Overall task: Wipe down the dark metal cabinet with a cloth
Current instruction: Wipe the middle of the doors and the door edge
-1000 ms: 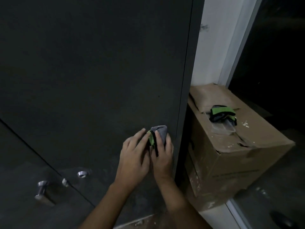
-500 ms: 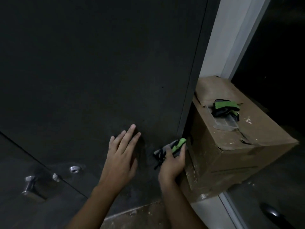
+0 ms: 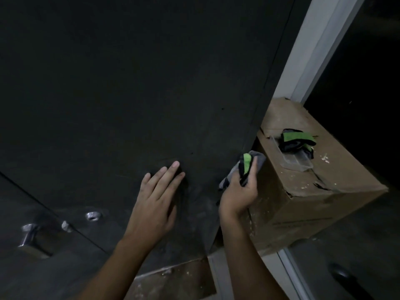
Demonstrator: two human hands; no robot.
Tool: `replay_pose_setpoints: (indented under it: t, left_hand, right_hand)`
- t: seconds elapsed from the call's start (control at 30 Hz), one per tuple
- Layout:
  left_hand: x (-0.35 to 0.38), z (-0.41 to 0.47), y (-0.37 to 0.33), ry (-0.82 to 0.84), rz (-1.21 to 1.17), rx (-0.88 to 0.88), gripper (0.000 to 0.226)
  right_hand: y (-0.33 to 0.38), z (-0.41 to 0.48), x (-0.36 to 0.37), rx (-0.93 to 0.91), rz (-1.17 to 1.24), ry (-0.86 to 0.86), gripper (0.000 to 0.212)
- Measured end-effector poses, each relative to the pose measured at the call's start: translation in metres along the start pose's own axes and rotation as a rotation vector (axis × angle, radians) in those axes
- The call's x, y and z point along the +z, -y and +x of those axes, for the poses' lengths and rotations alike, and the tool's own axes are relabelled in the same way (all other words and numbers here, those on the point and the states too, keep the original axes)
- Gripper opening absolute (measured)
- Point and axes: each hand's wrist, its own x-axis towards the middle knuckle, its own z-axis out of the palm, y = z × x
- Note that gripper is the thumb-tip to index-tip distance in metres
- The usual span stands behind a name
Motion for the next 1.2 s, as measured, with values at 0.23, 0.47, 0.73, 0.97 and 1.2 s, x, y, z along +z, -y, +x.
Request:
replay_pose_setpoints:
  t: [0.23, 0.47, 0.73, 0.97, 1.2]
  left_hand:
    - [0.0, -0.001, 0.002, 0.018, 0.024, 0.033, 0.068]
    - [-0.012, -0.014, 0.021, -0.111, -0.181, -0.037, 0.057]
    - [-0.025, -0.042, 0.036, -0.42, -0.295, -0.269, 0.04]
    - [-0.045, -0.065, 0.062, -0.453, -0.196, -0.358, 0.041]
    - [-0.054, -0.093, 0.086, -0.525, -0.173, -0.511, 0.038]
  right_hand:
    - [-0.081, -0.053, -0.032, 0.298, -0.088, 0.115, 0.056]
    - [-0.035, -0.104, 0.016, 0.356, 0.066, 0.054, 0.067]
    - [-0.036, -0.175, 0.006, -0.368, -0.33, 0.588, 0.046]
    - [-0.039, -0.108, -0.012, -0.243, -0.306, 0.744, 0.043]
    - [-0.03, -0.105, -0.011, -0.275, -0.208, 0.613, 0.056]
